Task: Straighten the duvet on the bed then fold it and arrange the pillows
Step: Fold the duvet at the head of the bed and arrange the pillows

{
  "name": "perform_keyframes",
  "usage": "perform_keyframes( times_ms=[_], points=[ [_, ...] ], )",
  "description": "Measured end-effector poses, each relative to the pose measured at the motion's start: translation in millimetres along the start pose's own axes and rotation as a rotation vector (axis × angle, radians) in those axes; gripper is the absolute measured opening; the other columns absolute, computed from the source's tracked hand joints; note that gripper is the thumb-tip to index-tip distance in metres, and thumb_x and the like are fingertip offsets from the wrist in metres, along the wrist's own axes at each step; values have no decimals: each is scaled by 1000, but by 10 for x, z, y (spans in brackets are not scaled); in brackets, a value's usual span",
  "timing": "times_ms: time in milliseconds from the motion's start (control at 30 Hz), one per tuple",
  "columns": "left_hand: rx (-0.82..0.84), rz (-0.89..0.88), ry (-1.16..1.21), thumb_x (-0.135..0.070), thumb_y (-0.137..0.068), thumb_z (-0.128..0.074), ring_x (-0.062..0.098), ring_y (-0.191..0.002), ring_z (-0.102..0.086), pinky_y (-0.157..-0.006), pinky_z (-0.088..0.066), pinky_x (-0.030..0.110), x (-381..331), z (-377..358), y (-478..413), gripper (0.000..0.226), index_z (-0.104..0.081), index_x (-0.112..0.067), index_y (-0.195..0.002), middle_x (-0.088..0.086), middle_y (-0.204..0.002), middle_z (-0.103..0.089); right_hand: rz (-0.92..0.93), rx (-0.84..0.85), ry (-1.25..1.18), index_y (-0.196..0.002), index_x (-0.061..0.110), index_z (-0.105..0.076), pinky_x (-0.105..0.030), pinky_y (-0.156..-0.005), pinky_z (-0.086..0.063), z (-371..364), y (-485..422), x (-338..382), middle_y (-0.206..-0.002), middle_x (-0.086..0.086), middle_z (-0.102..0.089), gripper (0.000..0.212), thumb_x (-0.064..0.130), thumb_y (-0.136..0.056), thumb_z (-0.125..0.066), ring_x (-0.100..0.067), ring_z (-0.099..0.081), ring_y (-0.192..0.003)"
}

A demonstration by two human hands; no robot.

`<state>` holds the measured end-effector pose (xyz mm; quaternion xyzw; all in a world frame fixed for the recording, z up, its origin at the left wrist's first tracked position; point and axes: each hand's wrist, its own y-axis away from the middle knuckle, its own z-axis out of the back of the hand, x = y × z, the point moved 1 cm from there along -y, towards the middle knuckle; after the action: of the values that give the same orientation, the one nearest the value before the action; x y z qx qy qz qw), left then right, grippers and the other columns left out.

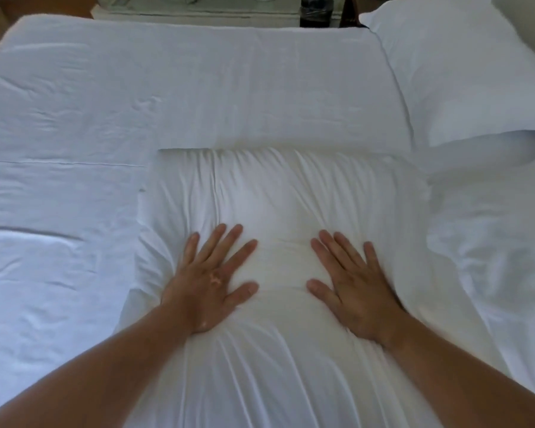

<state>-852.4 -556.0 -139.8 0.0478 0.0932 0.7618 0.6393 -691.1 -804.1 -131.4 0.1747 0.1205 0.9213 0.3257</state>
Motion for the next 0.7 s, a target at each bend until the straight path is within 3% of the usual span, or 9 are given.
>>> perform_keyframes(
  times_ms=[100,200,267,367,467,533,600,700],
  points=[
    [17,57,34,-82,-87,-1,18,-157,3,-124,-9,55,-13,54,-22,81,-8,-44,-159,-8,-169,1,29,-5,-65,-159,39,2,-46,-125,6,80,2,3,-166,19,12,88,82,-82,7,-4,13,-153],
    [52,194,132,-85,-83,-3,13,-156,10,-126,0,45,-159,263,180,84,1,-46,-158,-10,-169,8,-31,18,-141,-159,39,-5,-42,-126,1,205,304,101,-168,14,1,69,65,-98,-22,-5,5,-154],
    [38,306,261,-82,-81,-10,16,-156,-1,-127,-6,41,-310,403,560,88,-11,-41,-159,-6,-170,-5,-105,-12,-195,-159,35,-17,-39,-126,-9,255,718,144,-167,9,-15,63,56,-102,-34,-9,-10,-154],
    [-118,510,358,-86,-78,-29,25,-149,-28,-122,-25,42,-477,582,1459,98,-35,-24,-154,5,-160,-35,-280,-265,-205,-147,19,-46,-42,-117,-32,260,1554,140,-151,-5,-47,59,51,-97,-49,-27,-41,-140],
    [-203,792,498,-78,-73,-61,34,-134,-41,-108,-41,52,-675,576,2302,95,-43,-17,-144,7,-144,-43,-564,-424,-204,-140,15,-49,-49,-108,-40,171,2233,180,-145,-10,-48,63,51,-89,-63,-34,-43,-134],
    [-195,942,594,-76,-68,-63,36,-129,-44,-104,-43,54,-813,511,2617,92,-46,-17,-136,9,-132,-46,-710,-424,-289,-139,13,-50,-51,-105,-40,75,2500,232,-139,-14,-49,65,49,-88,-66,-37,-43,-129],
    [-242,982,614,-72,-72,-64,35,-123,-48,-100,-45,52,-888,462,2739,81,-52,-16,-128,9,-123,-50,-756,-471,-282,-131,10,-57,-52,-100,-42,26,2622,297,-126,-18,-56,58,45,-87,-69,-41,-49,-120],
    [-366,940,580,-49,-84,-73,33,-115,-53,-90,-47,47,-902,465,2729,52,-62,-15,-122,7,-117,-54,-778,-530,-337,-125,10,-59,-49,-93,-45,92,2679,320,-113,-17,-62,53,42,-85,-74,-40,-56,-110]
  ],
)
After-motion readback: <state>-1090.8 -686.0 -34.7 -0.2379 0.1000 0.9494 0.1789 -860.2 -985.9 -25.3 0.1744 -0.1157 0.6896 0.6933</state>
